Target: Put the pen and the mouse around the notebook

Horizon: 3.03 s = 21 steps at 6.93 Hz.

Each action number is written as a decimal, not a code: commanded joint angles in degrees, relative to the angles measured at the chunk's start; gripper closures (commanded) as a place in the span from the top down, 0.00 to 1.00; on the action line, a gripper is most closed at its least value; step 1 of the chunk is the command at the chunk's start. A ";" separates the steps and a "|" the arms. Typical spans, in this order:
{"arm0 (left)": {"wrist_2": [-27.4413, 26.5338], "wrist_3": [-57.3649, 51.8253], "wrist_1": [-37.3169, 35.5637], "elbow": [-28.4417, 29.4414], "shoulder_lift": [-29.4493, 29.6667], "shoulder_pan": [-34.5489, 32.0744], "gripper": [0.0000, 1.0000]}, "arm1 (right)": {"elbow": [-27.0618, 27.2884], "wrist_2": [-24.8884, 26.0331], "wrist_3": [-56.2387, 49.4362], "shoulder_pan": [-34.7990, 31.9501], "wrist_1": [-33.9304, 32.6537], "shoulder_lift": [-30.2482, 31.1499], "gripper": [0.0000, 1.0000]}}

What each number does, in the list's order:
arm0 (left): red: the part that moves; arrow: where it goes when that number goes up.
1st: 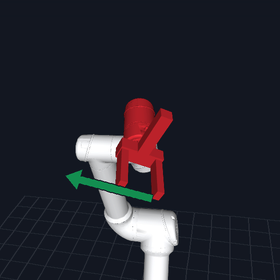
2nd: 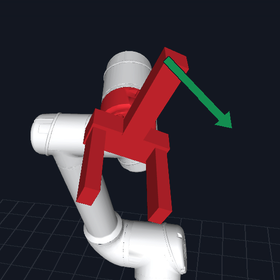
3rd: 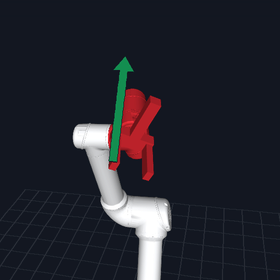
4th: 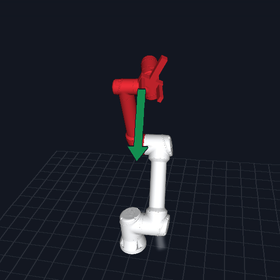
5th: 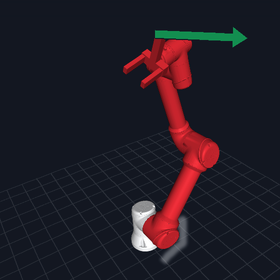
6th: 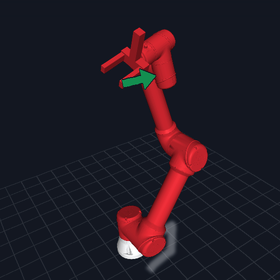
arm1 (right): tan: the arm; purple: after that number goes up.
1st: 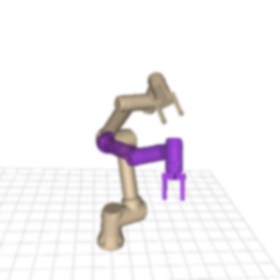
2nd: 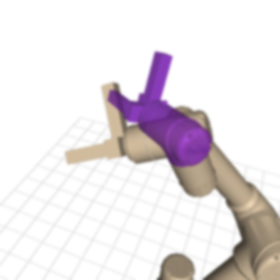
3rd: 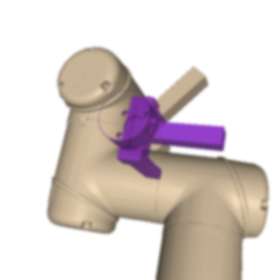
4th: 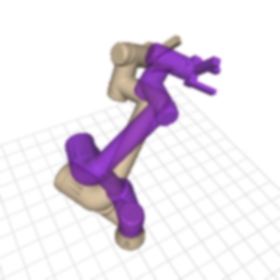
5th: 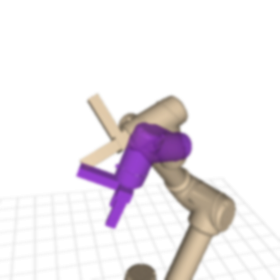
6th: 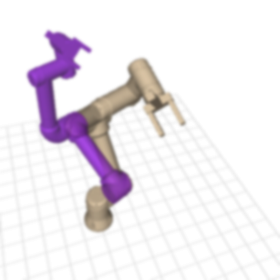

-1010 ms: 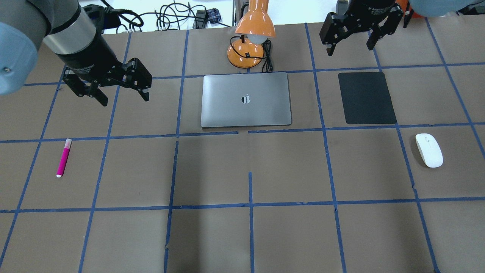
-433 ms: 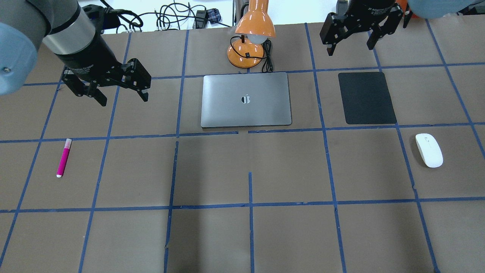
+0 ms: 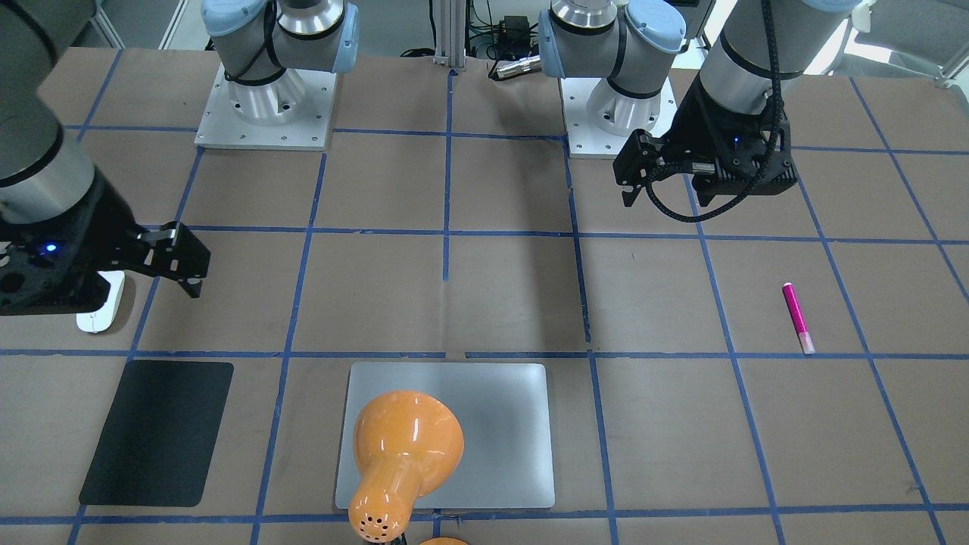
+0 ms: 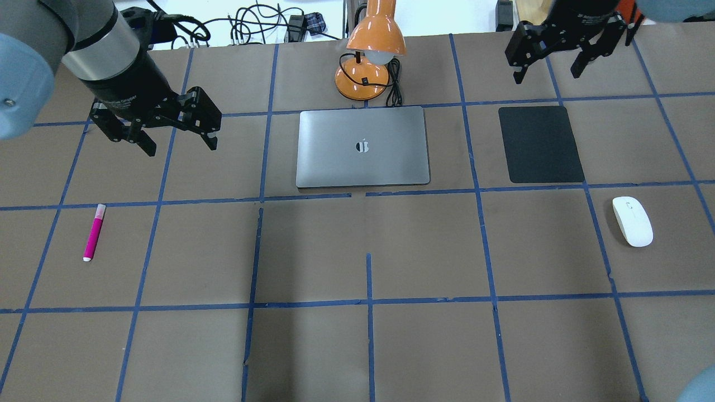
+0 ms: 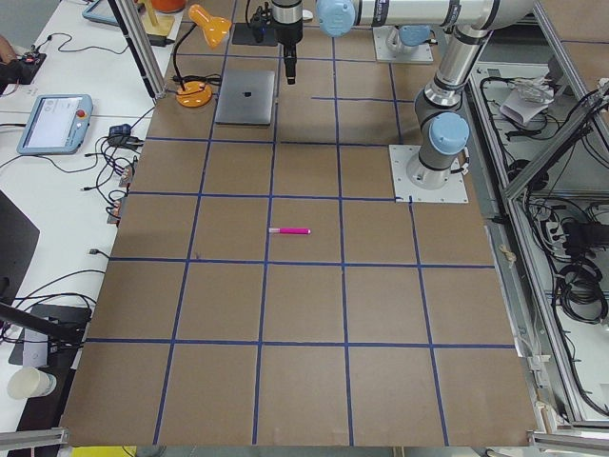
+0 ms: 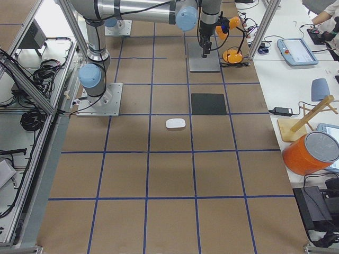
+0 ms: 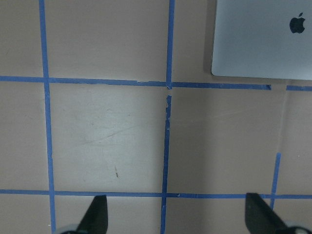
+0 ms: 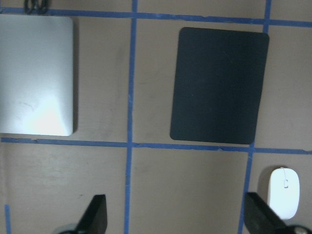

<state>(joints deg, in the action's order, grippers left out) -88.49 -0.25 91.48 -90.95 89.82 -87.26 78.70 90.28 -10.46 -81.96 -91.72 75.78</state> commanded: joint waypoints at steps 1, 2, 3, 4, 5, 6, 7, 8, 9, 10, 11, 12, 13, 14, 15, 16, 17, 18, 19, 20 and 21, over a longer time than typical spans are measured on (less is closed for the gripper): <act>0.25 -1.32 -0.25 0.07 0.35 0.08 1.00 | 5.72 0.68 -3.76 7.75 -3.52 -1.95 1.00; -0.45 -1.07 -0.08 -0.11 0.87 0.25 1.00 | 11.59 3.55 -7.60 11.26 -9.39 -1.95 1.00; -0.46 -0.98 0.01 -0.37 1.23 3.73 1.00 | 17.83 3.67 -12.77 15.38 -15.19 -1.95 1.00; -0.28 -1.94 -0.16 -1.24 1.41 8.99 1.00 | 25.02 3.67 -19.00 17.86 -24.21 -2.04 1.00; -0.11 -7.86 -0.51 -2.90 2.02 13.48 1.00 | 32.58 3.93 -21.76 20.15 -34.65 -2.21 1.00; -0.10 -13.40 -3.13 -5.88 2.46 18.40 1.00 | 38.83 4.46 -23.44 20.78 -43.46 -2.04 1.00; -0.19 -21.38 -7.68 -8.43 3.33 24.01 1.00 | 40.20 6.99 -27.81 20.87 -46.16 -2.21 1.00; -0.28 -29.20 -10.51 -10.02 4.82 28.33 1.00 | 40.39 7.01 -28.29 21.57 -46.27 -2.30 1.00; -0.11 -34.06 -13.76 -12.22 6.92 31.34 1.00 | 40.22 6.84 -28.47 22.79 -45.66 -2.74 1.00; -0.37 -36.64 -19.97 -14.41 8.34 33.11 1.00 | 40.21 6.83 -29.25 23.59 -45.57 -3.00 1.00; -0.37 -40.93 -23.07 -15.65 9.92 34.69 1.00 | 40.21 6.66 -31.00 23.68 -45.57 -3.96 1.00; -0.37 -42.53 -26.06 -16.36 11.59 35.32 1.00 | 40.56 6.40 -31.11 23.77 -45.48 -5.01 1.00; -0.11 -42.64 -26.79 -17.93 12.99 36.10 1.00 | 40.13 6.57 -31.54 23.77 -45.65 -5.02 1.00; -0.28 -42.90 -30.10 -19.69 14.57 37.42 1.00 | 39.78 6.75 -31.63 23.77 -45.92 -5.11 0.72; -0.45 -42.99 -34.05 -20.58 16.24 37.87 1.00 | 39.77 6.83 -31.72 23.77 -45.66 -4.59 0.53; -0.28 -42.29 -34.53 -21.28 17.57 37.78 1.00 | 39.17 6.75 -31.72 23.77 -45.48 -3.98 0.32; -0.37 -42.29 -36.97 -21.38 18.88 37.78 1.00 | 36.90 6.49 -31.64 23.69 -44.44 -4.06 0.12; -0.37 -40.98 -37.95 -21.12 20.46 37.78 1.00 | 33.83 5.96 -30.85 23.08 -39.99 -3.71 0.07; -0.37 -40.79 -38.05 -20.85 21.09 37.78 1.00 | 27.71 2.21 -24.14 20.29 -34.64 -4.40 0.07; -0.46 -41.14 -39.79 -20.85 21.70 37.87 1.00 | 21.12 2.26 -17.20 14.60 -29.01 -5.11 0.07; -0.89 -41.14 -41.11 -20.85 22.32 37.78 0.75 | 14.18 2.79 -11.57 9.24 -26.61 -9.20 0.07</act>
<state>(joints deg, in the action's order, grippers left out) -89.03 -41.35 51.99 -111.84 111.33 -49.44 101.21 93.09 -29.40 -66.37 -122.75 70.09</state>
